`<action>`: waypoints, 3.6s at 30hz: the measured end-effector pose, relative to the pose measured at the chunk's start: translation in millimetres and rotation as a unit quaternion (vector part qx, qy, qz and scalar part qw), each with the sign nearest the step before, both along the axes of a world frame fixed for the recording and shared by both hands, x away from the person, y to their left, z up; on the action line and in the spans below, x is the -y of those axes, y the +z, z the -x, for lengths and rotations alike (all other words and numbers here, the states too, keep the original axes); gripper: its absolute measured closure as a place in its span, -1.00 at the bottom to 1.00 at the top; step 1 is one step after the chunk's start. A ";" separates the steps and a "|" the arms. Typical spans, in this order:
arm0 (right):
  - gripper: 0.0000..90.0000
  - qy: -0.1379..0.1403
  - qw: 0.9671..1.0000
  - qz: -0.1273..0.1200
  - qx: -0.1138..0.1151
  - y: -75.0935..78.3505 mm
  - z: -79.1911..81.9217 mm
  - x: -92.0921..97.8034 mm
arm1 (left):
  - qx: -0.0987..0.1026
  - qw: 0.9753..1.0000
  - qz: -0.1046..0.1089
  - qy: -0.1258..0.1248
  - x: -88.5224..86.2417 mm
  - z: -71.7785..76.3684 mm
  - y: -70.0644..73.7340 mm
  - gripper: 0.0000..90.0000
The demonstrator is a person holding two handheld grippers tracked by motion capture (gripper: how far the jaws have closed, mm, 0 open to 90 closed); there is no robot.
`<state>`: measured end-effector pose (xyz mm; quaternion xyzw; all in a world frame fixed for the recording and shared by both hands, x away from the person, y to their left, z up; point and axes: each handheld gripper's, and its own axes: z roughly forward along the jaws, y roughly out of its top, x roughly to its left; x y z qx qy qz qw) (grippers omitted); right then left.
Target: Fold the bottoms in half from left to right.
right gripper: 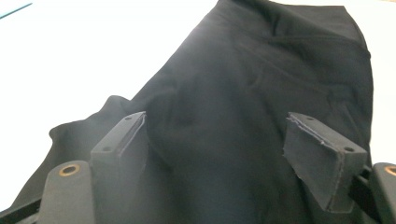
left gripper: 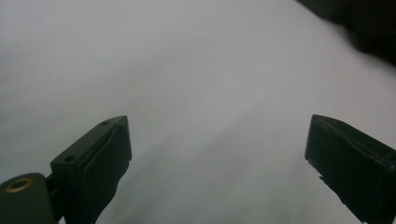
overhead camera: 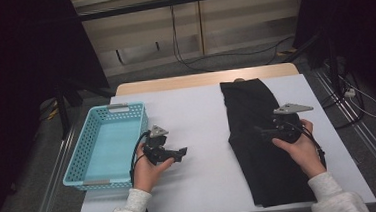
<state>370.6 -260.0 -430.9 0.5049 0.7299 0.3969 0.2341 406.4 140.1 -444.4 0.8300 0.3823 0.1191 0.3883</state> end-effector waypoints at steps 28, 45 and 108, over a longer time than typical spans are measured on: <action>-0.55 0.021 1.000 0.005 -0.006 -9.4 -46.1 -52.6 | -0.005 1.000 0.000 0.003 -5.1 4.9 -0.6 -0.85; -0.54 0.017 1.000 0.016 -0.014 -20.1 -65.0 -62.9 | -0.005 1.000 -0.001 0.004 -5.4 5.5 -0.3 -0.85; 0.89 0.148 0.986 0.068 -0.028 -29.7 -60.5 -116.7 | -0.004 1.000 -0.003 0.004 -1.2 5.0 -1.6 -0.84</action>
